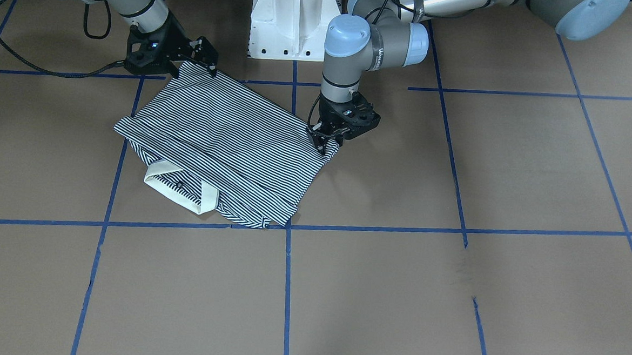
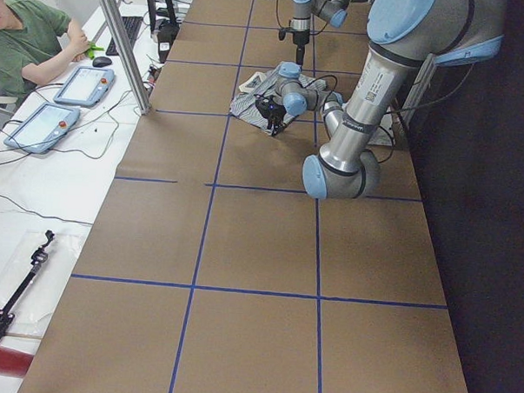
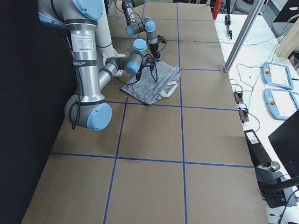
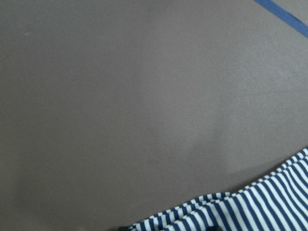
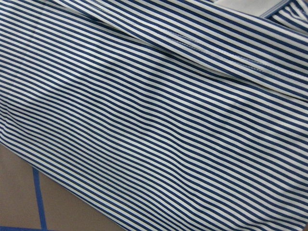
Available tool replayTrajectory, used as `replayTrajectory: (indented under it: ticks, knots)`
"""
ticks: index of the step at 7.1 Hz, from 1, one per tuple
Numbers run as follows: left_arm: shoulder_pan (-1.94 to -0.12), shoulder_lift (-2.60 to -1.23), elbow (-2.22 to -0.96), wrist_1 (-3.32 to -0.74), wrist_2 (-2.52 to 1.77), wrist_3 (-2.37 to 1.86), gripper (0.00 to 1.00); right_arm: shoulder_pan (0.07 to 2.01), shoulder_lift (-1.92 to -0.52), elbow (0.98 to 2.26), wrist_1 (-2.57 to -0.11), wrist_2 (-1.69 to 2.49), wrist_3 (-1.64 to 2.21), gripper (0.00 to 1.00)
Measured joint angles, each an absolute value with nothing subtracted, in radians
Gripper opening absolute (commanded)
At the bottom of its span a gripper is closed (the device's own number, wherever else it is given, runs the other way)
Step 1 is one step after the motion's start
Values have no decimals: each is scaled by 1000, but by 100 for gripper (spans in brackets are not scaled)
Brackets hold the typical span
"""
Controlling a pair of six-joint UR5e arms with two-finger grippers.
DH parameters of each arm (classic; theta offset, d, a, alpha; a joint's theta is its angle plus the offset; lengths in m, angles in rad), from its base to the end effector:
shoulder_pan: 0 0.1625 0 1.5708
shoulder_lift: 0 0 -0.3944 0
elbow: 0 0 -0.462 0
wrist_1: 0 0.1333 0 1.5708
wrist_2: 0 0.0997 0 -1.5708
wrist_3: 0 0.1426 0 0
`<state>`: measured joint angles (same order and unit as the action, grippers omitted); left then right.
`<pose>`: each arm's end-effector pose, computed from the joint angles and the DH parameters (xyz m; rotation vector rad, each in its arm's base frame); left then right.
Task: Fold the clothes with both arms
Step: 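Bring the left gripper to the shirt while the right gripper holds its edge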
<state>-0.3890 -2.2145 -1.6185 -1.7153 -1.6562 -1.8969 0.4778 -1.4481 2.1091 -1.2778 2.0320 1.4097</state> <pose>0.6618 -0.4022 0.2047 -0.0551 0.8529 -0.6363 -0.4783 -0.3263 0.2628 -0.1096 -1.0206 0.0685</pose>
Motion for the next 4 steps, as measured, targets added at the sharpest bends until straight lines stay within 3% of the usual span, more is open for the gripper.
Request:
replayTrajectory:
  ticks: [4]
  knots:
    - [-398, -2213, -1669, -1662, -1663, -1864, 0, 480, -1448, 2109, -1278, 2031, 1410, 100]
